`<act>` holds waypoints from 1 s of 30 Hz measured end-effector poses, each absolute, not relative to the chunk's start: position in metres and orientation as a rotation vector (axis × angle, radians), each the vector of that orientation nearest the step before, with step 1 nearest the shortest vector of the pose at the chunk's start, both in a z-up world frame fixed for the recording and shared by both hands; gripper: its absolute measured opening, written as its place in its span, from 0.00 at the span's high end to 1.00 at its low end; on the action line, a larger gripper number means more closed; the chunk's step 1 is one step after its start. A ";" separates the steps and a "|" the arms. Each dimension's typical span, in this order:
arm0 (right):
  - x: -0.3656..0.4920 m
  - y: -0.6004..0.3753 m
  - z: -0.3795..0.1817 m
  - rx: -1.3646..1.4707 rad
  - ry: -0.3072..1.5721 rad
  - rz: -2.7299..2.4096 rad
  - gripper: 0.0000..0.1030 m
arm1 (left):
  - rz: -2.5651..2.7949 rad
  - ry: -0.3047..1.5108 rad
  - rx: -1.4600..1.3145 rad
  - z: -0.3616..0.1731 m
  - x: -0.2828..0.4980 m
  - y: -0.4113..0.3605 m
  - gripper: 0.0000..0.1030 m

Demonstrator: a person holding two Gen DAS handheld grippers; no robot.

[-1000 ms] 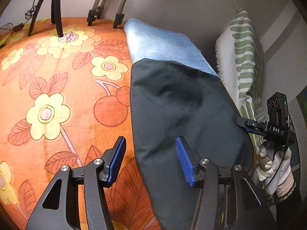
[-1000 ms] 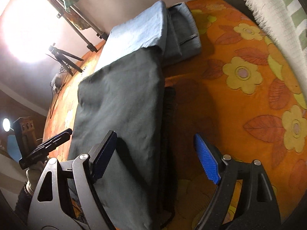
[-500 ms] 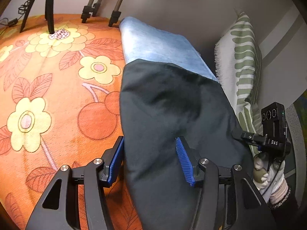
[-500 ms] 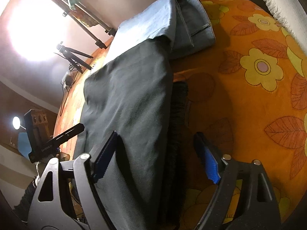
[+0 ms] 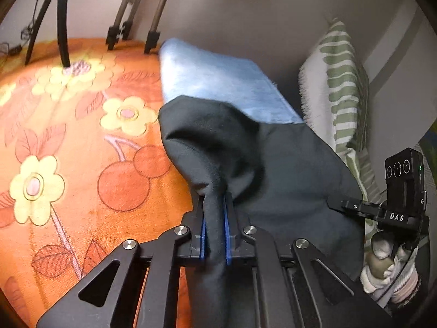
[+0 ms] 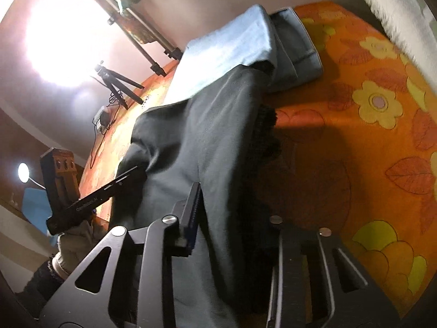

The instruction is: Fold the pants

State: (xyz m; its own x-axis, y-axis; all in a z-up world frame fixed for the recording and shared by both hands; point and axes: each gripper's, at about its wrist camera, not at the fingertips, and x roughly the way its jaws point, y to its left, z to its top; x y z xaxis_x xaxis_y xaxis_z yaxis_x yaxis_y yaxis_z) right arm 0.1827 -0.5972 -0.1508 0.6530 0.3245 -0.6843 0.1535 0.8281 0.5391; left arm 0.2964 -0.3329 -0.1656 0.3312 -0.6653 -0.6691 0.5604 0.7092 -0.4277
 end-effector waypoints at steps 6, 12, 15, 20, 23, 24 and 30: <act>0.170 -0.581 -0.122 0.524 0.839 0.074 0.77 | -0.848 0.855 -0.103 -0.136 0.282 -0.331 0.93; 0.161 -0.566 -0.084 0.445 0.781 0.057 0.78 | -0.884 0.794 -0.107 -0.109 0.275 -0.327 0.93; 0.161 -0.567 -0.063 0.431 0.741 0.055 0.79 | -0.899 0.752 -0.104 -0.090 0.274 -0.328 0.93; 0.172 -0.570 -0.030 0.421 0.685 0.041 0.79 | -0.907 0.702 -0.094 -0.063 0.286 -0.332 0.93; 0.182 -0.571 -0.011 0.407 0.650 0.038 0.79 | -0.905 0.670 -0.089 -0.046 0.298 -0.336 0.93; 0.185 -0.571 -0.007 0.400 0.643 0.037 0.79 | -0.904 0.654 -0.083 -0.039 0.303 -0.339 0.93; 0.219 -0.581 0.022 0.377 0.599 0.016 0.79 | -0.893 0.600 -0.062 -0.014 0.331 -0.354 0.93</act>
